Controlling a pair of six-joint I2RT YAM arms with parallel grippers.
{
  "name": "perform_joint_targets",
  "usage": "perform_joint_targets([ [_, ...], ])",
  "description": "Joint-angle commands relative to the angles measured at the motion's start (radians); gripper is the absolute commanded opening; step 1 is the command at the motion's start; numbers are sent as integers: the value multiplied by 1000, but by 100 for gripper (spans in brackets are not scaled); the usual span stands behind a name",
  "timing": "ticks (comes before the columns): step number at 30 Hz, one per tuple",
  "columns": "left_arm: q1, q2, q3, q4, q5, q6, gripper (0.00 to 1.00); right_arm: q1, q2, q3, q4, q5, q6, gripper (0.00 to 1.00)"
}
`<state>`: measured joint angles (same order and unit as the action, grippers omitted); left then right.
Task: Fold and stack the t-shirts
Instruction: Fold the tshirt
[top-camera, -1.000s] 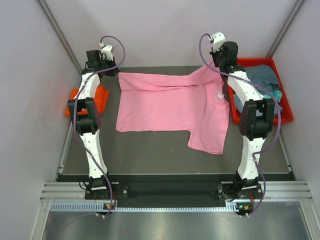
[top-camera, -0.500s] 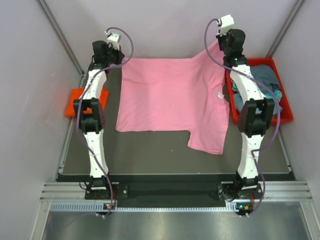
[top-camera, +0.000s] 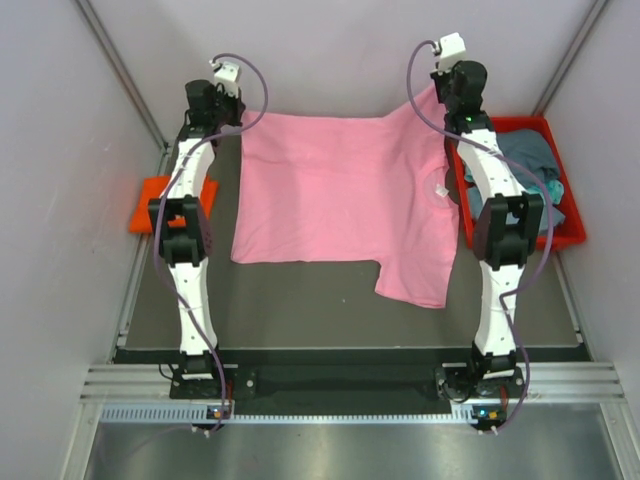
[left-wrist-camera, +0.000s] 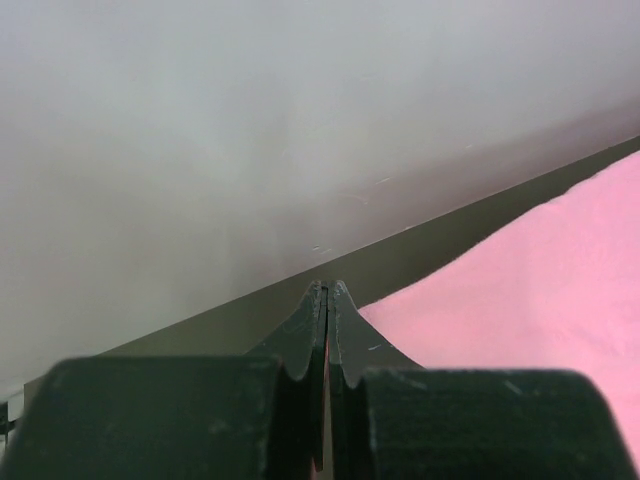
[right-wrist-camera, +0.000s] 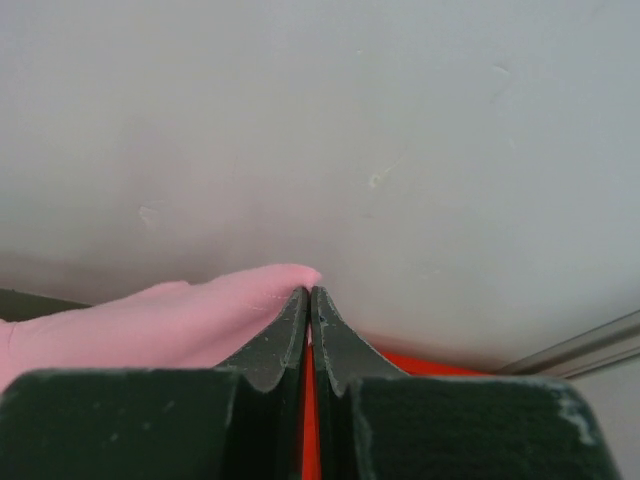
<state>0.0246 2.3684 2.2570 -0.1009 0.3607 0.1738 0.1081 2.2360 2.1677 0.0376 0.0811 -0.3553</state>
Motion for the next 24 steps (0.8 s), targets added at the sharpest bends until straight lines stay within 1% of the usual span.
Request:
perform_joint_targets([
  [1, 14, -6, 15, 63, -25, 15, 0, -8, -13, 35, 39, -3, 13, 0],
  [8, 28, -14, 15, 53, -13, -2, 0, -16, -38, 11, 16, -6, 13, 0],
  [10, 31, -32, -5, 47, 4, -2, 0, -18, -56, -2, -2, -14, 13, 0],
  [13, 32, -82, -69, 26, 38, -3, 0, -19, -111, -54, -34, -32, 24, 0],
  [15, 34, -119, -144, 29, 53, -4, 0, -19, -168, -132, -35, -44, 26, 0],
  [18, 40, -176, -213, 26, 81, -3, 0, -22, -222, -216, -36, -61, 29, 0],
  [20, 44, -186, -218, 4, 105, -5, 0, -27, -237, -252, -61, -66, 30, 0],
  [24, 52, -173, -198, -28, 113, -17, 0, -33, -237, -258, -70, -63, 35, 0],
])
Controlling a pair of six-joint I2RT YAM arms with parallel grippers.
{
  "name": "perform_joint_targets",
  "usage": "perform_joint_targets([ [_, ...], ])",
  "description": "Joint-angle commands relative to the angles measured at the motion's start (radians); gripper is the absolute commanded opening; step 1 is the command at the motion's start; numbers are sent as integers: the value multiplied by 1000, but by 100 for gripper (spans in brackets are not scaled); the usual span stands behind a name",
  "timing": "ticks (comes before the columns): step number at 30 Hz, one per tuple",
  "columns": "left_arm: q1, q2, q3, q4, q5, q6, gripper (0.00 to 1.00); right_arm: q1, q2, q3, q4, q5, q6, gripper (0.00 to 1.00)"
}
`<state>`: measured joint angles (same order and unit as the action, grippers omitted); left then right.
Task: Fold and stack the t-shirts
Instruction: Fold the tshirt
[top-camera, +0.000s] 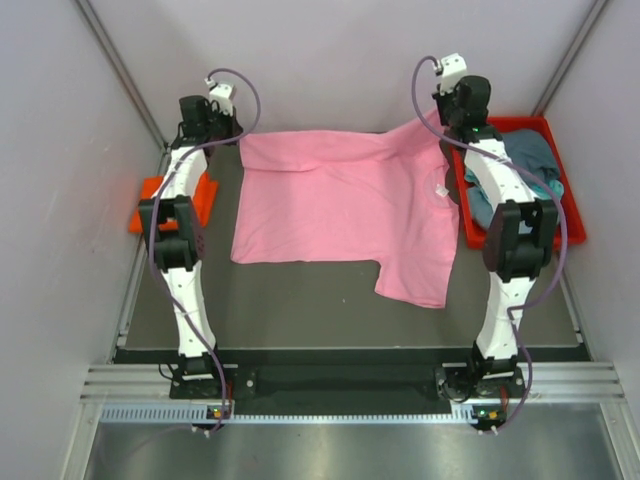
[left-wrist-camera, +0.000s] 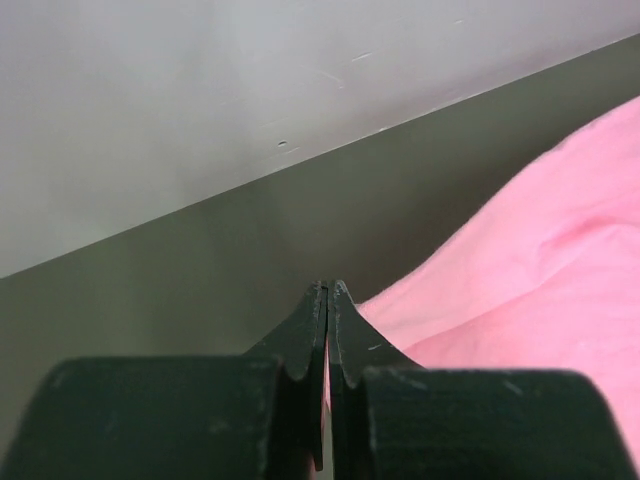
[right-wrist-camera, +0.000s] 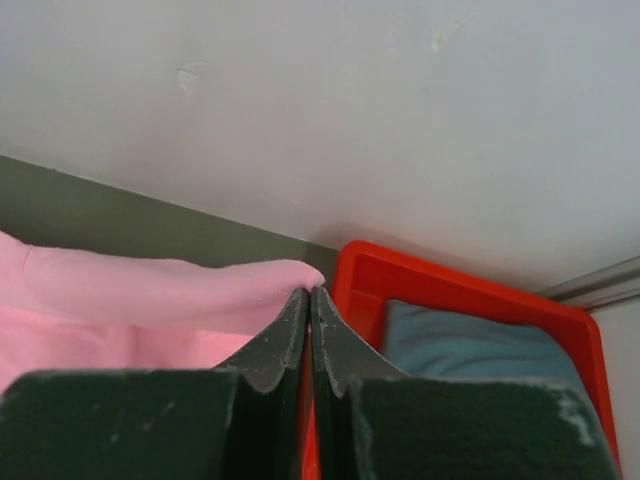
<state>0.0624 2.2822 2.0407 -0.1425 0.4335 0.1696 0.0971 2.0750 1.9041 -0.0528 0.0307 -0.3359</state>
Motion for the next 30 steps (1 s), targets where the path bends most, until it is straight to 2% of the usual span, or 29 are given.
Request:
perform_joint_targets([
  [1, 14, -84, 22, 15, 40, -25, 0, -22, -75, 10, 19, -14, 15, 0],
  [5, 16, -84, 41, 18, 47, -53, 0, -25, -85, 18, 8, -18, 18, 0],
  [10, 16, -8, 173, -17, 65, -56, 0, -36, -36, 99, 1, -8, 23, 0],
  [17, 13, 48, 225, 47, 45, -79, 0, -36, 2, 150, 21, 2, 24, 0],
  [30, 30, 37, 145, -60, 96, -62, 0, -36, -12, 69, -41, -26, 15, 0],
])
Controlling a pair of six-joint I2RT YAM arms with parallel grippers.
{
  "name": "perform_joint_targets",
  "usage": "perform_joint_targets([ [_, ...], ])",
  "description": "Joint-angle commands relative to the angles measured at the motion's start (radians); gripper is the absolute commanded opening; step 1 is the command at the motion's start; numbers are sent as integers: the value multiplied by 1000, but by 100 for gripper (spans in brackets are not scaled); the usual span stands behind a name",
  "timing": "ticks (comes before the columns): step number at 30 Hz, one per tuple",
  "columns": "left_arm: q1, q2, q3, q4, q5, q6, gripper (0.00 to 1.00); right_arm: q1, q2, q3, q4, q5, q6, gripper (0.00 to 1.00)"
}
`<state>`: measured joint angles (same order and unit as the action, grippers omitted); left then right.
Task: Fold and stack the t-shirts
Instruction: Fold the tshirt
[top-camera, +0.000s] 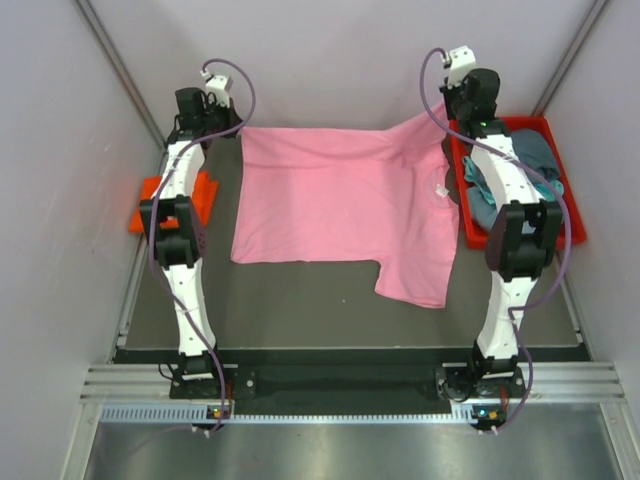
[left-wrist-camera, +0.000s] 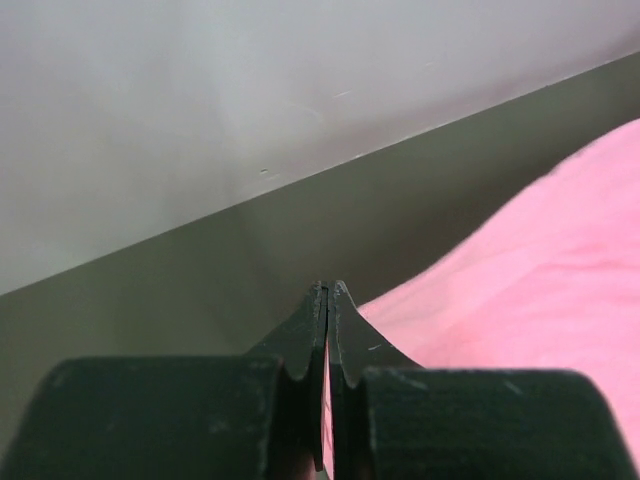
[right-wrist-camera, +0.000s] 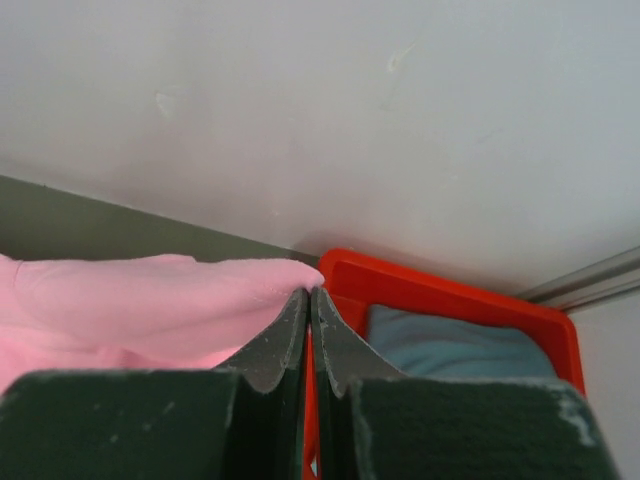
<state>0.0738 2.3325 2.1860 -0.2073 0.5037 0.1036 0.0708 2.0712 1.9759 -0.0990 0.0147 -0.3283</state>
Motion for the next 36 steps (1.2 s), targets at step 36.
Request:
perform_joint_targets([
  [36, 64, -220, -301, -197, 142, 13, 0, -6, -263, -403, -91, -81, 12, 0],
])
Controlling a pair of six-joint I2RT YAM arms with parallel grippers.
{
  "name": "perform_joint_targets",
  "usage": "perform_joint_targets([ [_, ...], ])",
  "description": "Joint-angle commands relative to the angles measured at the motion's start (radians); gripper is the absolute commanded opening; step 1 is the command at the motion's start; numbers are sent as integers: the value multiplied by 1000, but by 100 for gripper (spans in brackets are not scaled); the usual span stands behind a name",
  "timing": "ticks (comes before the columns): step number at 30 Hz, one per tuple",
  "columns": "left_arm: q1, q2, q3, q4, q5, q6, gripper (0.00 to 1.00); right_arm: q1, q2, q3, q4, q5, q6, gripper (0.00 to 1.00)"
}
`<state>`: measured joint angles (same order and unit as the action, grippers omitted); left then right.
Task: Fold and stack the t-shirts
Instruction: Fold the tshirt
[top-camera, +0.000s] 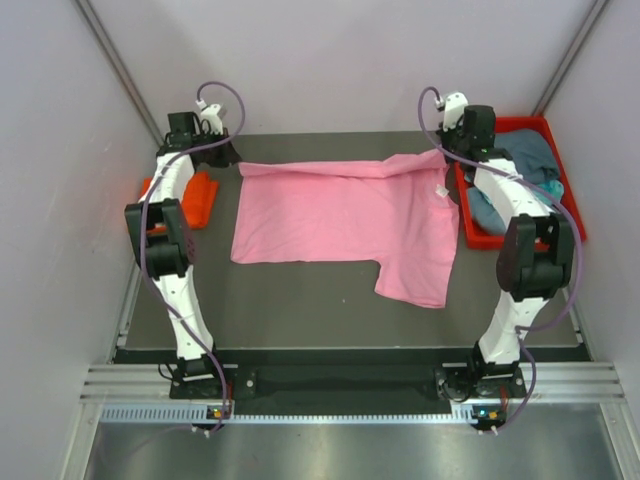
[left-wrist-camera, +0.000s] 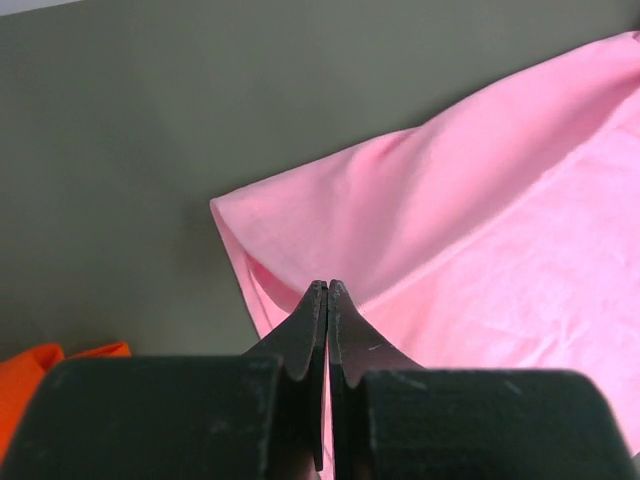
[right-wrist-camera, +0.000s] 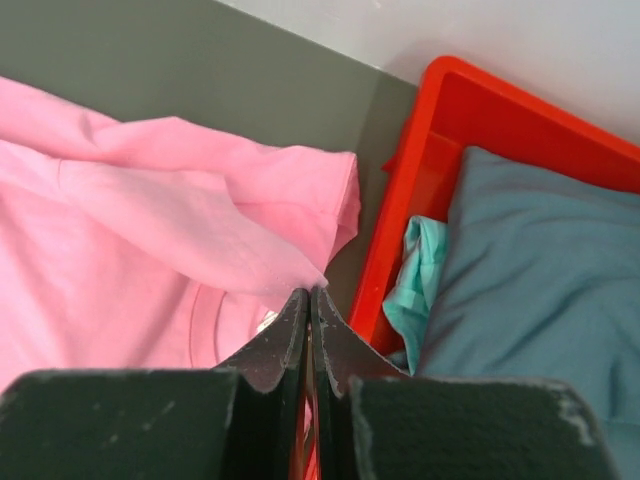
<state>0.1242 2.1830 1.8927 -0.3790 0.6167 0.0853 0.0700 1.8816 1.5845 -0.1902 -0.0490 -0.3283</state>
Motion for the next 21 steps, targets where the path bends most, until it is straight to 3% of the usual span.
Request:
perform_joint_targets([
  [1, 14, -72, -7, -35, 29, 37, 0, -4, -78, -18, -5, -17, 14, 0],
  [12, 15, -58, -21, -123, 57, 67, 0, 1, -125, -127, -25, -40, 12, 0],
  [21, 18, -74, -116, -149, 52, 45, 0, 4, -136, -211, -35, -57, 8, 0],
])
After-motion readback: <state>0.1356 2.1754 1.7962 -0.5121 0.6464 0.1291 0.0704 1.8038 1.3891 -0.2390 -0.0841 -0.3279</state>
